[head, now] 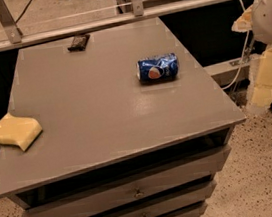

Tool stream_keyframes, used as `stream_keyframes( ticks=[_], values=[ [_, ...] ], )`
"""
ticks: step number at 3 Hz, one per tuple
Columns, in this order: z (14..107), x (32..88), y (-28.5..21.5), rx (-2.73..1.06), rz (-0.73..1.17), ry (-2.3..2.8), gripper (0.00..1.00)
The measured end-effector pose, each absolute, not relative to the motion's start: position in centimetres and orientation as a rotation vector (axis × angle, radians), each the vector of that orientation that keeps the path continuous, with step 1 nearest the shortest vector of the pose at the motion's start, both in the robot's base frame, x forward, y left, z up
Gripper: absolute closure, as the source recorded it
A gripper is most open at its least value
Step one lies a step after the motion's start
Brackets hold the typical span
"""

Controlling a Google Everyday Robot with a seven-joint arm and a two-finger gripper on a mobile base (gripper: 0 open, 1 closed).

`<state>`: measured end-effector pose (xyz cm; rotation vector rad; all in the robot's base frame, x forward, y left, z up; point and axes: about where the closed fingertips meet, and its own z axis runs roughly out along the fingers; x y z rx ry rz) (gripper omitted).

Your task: Place pepsi can upright

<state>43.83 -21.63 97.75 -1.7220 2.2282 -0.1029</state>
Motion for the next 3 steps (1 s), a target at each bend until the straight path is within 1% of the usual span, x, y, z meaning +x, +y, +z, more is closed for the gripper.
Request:
stream_keyframes(
  ticks=[1,2,3],
  values=[
    [97.7,44.0,-21.4,-1.720,-0.098,2.220,0.00],
    [97.7,45.4,-20.0,-1.707,-0.062,2.164,0.00],
    [95.9,52.5,-16.1,-1.685,0.013,2.089,0.00]
  ],
)
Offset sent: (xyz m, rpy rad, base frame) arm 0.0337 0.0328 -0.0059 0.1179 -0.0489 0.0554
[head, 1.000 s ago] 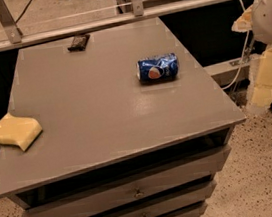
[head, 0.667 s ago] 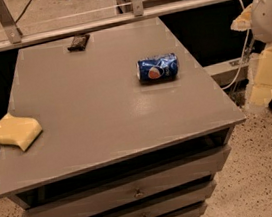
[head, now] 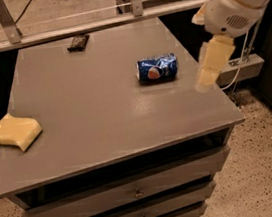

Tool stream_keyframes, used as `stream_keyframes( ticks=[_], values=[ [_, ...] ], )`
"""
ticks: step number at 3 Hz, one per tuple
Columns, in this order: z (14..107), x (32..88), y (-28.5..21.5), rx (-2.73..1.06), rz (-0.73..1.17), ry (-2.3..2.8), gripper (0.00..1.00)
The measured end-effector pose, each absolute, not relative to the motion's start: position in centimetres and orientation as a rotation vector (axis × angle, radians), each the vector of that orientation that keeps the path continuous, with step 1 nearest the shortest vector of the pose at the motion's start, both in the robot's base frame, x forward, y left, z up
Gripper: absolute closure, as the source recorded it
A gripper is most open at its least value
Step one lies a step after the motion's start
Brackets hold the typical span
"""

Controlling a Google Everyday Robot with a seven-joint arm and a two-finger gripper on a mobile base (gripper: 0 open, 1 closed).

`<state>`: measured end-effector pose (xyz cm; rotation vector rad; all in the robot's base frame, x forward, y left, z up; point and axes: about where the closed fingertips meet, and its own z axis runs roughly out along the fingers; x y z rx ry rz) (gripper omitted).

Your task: Place pepsi can upright

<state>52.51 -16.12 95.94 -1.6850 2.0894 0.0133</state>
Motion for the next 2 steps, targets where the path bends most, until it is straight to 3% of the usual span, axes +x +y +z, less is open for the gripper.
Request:
stream_keyframes(
  ticks=[2],
  values=[
    [90.6,61.3,-9.1,-1.646,0.143,2.147,0.00]
  ],
)
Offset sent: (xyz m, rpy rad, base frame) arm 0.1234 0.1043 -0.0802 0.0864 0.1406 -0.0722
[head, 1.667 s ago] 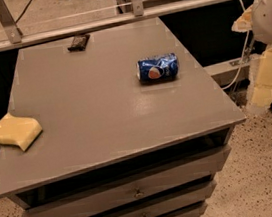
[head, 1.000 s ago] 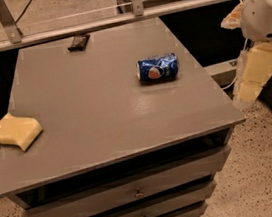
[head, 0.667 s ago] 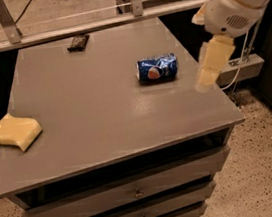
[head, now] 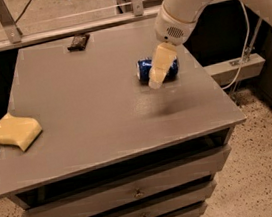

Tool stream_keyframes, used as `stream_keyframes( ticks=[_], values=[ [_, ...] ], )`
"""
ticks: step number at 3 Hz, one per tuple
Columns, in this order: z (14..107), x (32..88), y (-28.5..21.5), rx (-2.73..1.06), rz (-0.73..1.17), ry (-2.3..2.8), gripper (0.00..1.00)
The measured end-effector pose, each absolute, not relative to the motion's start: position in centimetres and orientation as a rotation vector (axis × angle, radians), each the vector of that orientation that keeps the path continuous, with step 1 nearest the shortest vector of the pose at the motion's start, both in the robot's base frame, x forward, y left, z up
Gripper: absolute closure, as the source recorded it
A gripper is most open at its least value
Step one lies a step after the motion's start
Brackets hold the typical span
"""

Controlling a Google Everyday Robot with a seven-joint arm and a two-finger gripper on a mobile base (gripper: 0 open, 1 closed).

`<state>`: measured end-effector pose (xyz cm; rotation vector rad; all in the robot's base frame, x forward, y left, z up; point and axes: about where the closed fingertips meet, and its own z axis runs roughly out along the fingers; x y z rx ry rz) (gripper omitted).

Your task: Place pepsi can upright

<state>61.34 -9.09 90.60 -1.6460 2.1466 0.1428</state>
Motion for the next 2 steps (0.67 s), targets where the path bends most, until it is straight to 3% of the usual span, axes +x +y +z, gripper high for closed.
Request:
stream_keyframes(
  ticks=[2],
  values=[
    [87.0,65.6,-6.1,-1.549,0.176,2.242,0.00]
  ],
)
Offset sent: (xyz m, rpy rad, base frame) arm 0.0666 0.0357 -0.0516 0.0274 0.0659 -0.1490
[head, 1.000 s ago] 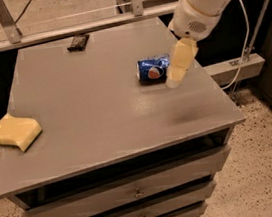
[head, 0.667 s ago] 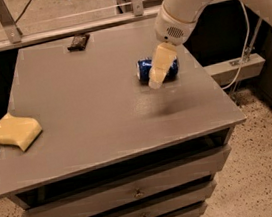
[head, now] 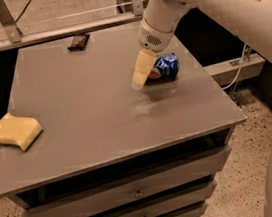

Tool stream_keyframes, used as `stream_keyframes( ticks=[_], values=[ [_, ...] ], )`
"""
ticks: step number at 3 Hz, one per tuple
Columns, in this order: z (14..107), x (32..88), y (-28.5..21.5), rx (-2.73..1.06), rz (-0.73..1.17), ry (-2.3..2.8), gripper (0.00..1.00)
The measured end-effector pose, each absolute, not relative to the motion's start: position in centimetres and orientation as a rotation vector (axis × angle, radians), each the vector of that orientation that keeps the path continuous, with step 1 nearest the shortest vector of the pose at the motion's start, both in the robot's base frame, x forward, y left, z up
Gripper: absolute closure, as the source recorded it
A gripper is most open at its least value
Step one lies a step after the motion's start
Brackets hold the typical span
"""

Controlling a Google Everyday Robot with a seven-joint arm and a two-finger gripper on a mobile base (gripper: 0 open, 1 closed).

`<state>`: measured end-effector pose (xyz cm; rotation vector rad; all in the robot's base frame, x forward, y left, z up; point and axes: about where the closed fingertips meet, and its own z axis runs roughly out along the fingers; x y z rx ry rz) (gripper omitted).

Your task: Place pepsi can upright

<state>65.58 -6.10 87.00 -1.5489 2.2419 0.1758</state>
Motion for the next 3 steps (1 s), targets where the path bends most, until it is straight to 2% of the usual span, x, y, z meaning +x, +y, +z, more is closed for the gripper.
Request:
stream_keyframes(
  ticks=[1,2,3],
  values=[
    [85.4,66.4,-5.7,-1.531,0.184,2.271,0.13],
    [84.1,66.6,-6.0,-1.533,0.182,2.284,0.44],
    [84.2,66.6,-6.4,-1.533,0.180,2.278,0.68]
  ],
)
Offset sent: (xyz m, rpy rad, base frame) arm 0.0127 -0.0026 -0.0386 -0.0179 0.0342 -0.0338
